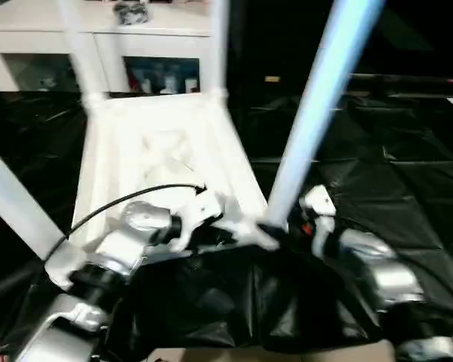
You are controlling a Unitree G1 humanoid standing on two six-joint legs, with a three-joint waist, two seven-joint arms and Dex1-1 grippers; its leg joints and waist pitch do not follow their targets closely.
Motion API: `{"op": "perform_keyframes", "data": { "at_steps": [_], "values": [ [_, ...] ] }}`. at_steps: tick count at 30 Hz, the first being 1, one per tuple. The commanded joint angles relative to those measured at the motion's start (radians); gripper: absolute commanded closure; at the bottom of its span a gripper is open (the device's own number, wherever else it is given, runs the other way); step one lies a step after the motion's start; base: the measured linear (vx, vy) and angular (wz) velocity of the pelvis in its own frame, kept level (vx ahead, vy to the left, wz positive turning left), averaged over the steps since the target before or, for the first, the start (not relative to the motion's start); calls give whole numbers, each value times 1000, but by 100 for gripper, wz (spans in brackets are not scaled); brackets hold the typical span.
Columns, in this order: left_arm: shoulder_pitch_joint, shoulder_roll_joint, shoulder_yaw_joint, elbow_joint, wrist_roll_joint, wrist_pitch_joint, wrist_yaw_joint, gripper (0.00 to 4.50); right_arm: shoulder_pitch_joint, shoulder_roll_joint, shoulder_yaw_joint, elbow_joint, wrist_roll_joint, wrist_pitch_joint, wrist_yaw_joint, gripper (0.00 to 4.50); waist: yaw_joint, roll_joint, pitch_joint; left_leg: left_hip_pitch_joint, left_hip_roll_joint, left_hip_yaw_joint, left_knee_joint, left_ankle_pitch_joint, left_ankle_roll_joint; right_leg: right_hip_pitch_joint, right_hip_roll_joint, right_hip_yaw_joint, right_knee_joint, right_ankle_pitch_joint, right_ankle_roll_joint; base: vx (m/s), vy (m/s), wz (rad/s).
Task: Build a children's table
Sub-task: Rotate leg to tighten
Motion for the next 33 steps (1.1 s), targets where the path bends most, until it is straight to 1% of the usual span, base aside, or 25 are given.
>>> {"op": "perform_keyframes", "data": {
  "at_steps": [1, 2, 3, 4, 5, 6, 7, 8, 9, 10, 11, 12, 14, 17, 18, 19, 21, 23, 25, 26, 27, 28, 29, 30, 33],
  "values": [
    [-3, -97, -31, -31, -38, 9, 39, 450, -11, 61, 58, 55, -71, 38, -87, 191, -4, -12, -37, 13, 33, -26, -81, -379, -17, 11, -44, 27, -101, -533, -118, 0, 0, 0],
    [3, -122, -37, -45, -37, 14, 51, 450, -11, 94, 55, 41, -57, 29, -76, 191, -4, -7, -39, 10, 32, -26, -81, -371, -12, 15, -45, 26, -101, -523, -117, 0, 0, 0],
    [5, -127, -40, -50, -38, 14, 50, 450, -8, 101, 60, 32, -55, 26, -66, 191, -3, -7, -39, 10, 32, -26, -81, -368, -9, 15, -43, 26, -101, -514, -117, 0, 0, 0],
    [7, -128, -42, -54, -39, 15, 48, 450, -8, 104, 64, 28, -54, 23, -63, 156, -3, -7, -40, 10, 32, -25, -81, -366, -5, 15, -42, 27, -101, -505, -117, 0, 0, 0],
    [9, -125, -50, -61, -40, 13, 38, 450, -4, 108, 67, 13, -38, 27, -43, 135, 0, -6, -43, 7, 33, -23, -81, -347, 6, 18, -42, 28, -97, -458, -125, 0, 0, 0],
    [10, -120, -52, -63, -38, 9, 30, 450, -3, 104, 69, 8, -34, 27, -33, 121, 1, -5, -44, 6, 33, -22, -81, -339, 9, 20, -41, 29, -95, -441, -129, 0, 0, 0],
    [11, -117, -53, -65, -37, 7, 25, 450, -3, 101, 71, 4, -31, 27, -26, 119, 1, -5, -44, 6, 33, -22, -81, -333, 11, 20, -41, 28, -94, -429, -132, 0, 0, 0],
    [14, -100, -50, -71, -37, 0, 4, 450, 3, 77, 88, -16, -32, 20, 15, 112, 3, -3, -46, 4, 33, -20, -80, -312, 17, 22, -40, 29, -89, -385, -144, 0, 0, 0],
    [15, -91, -48, -74, -39, -1, -4, 450, 6, 63, 99, -26, -35, 15, 36, 112, 4, -3, -47, 4, 33, -20, -80, -304, 19, 24, -39, 28, -88, -369, -148, 0, 0, 0],
    [15, -91, -48, -74, -39, -1, -4, 450, 6, 63, 99, -26, -35, 15, 36, 100, 5, -3, -47, 3, 34, -19, -80, -300, 21, 25, -39, 28, -87, -356, -153, 0, 0, 0],
    [17, -75, -46, -76, -44, -9, -23, 450, 13, 38, 115, -44, -35, 8, 82, 100, 7, -2, -47, 6, 35, -17, -78, -293, 25, 24, -39, 29, -85, -331, -163, 0, 0, 0],
    [17, -63, -45, -75, -46, -15, -37, 450, 18, 20, 123, -59, -30, 3, 119, 100, 8, -2, -48, 4, 34, -16, -77, -283, 31, 28, -38, 28, -82, -305, -173, 0, 0, 0],
    [22, -33, -41, -81, -47, -27, -79, 450, 30, -20, 127, -94, -10, 0, 207, 100, 10, -3, -48, 3, 34, -14, -75, -267, 42, 30, -38, 29, -79, -273, -183, 0, 0, 0],
    [28, 11, -43, -89, -55, -46, -144, 450, 42, -76, 134, -135, 25, 24, 315, 100, 12, -3, -49, 2, 34, -15, -75, -261, 55, 34, -37, 27, -77, -262, -192, 0, 0, 0],
    [34, 38, -42, -92, -61, -59, -182, 450, 53, -113, 147, -160, 37, 34, 384, 100, 12, -7, -49, 3, 37, -14, -75, -257, 60, 33, -38, 28, -76, -252, -197, 0, 0, 0],
    [35, 41, -41, -92, -61, -61, -188, 450, 55, -118, 149, -163, 38, 36, 395, 100, 13, -3, -48, 2, 38, -15, -76, -257, 61, 34, -39, 28, -73, -252, -203, 0, 0, 0],
    [37, 56, -41, -90, -61, -69, -207, 450, 62, -142, 158, -178, 43, 41, 439, 100, 14, -2, -48, 6, 40, -14, -76, -262, 55, 29, -39, 28, -74, -255, -209, 0, 0, 0],
    [36, 81, -43, -84, -62, -84, -247, 450, 68, -178, 171, -193, 52, 53, 502, 100, 18, -2, -48, 8, 40, -14, -76, -266, 52, 30, -39, 29, -73, -255, -213, 0, 0, 0],
    [36, 91, -43, -83, -66, -87, -264, 450, 70, -191, 173, -199, 58, 61, 526, 124, 21, -3, -47, 8, 41, -13, -76, -272, 48, 30, -40, 30, -72, -255, -213, 0, 0, 0],
    [34, 107, -43, -74, -70, -98, -288, 450, 72, -207, 175, -207, 66, 75, 560, 133, 24, -11, -46, 6, 41, -14, -76, -267, 49, 31, -42, 30, -71, -266, -211, 0, 0, 0],
    [34, 107, -43, -74, -70, -98, -288, 450, 72, -207, 175, -207, 66, 75, 560, 137, 26, -9, -47, 7, 41, -14, -77, -267, 49, 32, -43, 30, -72, -271, -210, 0, 0, 0],
    [32, 114, -44, -68, -70, -103, -300, 450, 71, -214, 177, -209, 66, 78, 572, 137, 25, -10, -46, 7, 42, -13, -77, -266, 48, 30, -43, 31, -73, -274, -208, 0, 0, 0],
    [30, 121, -43, -62, -70, -109, -312, 450, 69, -220, 179, -210, 69, 84, 585, 160, 28, -9, -45, 8, 42, -13, -77, -268, 44, 29, -43, 31, -73, -279, -206, 0, 0, 0],
    [28, 125, -43, -56, -69, -114, -321, 450, 67, -225, 181, -209, 69, 87, 594, 168, 28, -9, -45, 8, 42, -14, -78, -270, 40, 30, -43, 30, -73, -283, -206, 0, 0, 0],
    [25, 129, -43, -46, -64, -121, -332, 450, 64, -227, 182, -207, 67, 89, 604, 180, 28, -8, -46, 8, 41, -13, -76, -261, 35, 30, -42, 31, -70, -260, -213, 0, 0, 0]
  ]
}}
